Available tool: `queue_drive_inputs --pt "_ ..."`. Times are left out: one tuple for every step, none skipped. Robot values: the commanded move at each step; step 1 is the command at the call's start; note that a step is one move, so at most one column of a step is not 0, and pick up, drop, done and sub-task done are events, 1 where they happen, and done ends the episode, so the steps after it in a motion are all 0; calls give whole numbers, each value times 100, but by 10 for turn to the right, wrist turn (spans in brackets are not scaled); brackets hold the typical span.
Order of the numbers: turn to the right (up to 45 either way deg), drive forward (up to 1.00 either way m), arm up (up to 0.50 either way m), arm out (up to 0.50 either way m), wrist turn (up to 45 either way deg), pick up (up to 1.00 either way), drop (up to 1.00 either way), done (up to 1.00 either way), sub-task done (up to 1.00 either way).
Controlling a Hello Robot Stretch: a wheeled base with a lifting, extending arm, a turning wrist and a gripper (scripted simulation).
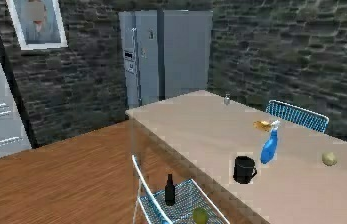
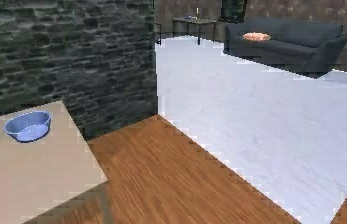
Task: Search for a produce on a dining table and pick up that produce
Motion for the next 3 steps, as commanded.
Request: queue_drive_inputs --pt "450 0 0 0 0 0 0 0 0" --pt "450 0 0 0 0 0 0 0 0" --pt "0 70 0 0 0 0 0 0 0"
